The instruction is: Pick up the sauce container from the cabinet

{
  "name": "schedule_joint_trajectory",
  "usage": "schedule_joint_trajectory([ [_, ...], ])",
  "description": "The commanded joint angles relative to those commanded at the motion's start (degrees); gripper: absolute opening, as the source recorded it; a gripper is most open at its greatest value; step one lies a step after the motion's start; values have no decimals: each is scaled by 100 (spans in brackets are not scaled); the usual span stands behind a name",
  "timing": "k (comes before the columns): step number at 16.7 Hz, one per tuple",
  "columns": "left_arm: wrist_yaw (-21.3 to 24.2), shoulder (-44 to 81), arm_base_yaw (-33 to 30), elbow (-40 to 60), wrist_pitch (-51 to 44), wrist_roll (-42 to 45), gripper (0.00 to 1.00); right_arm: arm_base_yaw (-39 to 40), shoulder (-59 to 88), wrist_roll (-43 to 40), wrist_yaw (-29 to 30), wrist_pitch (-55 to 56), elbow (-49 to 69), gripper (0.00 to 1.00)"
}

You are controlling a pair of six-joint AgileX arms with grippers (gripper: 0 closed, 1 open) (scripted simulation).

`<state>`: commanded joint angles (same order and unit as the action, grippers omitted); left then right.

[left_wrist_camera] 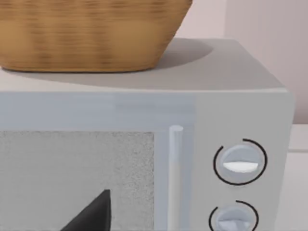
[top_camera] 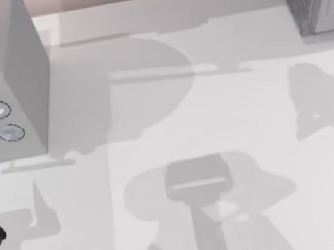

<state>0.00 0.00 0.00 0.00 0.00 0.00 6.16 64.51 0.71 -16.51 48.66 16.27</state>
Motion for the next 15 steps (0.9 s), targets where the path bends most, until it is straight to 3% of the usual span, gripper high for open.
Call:
schedule_joint_trajectory([
  [15, 0, 0, 0, 0, 0, 0, 100, 394, 3994, 50, -1046, 2972, 973, 0],
])
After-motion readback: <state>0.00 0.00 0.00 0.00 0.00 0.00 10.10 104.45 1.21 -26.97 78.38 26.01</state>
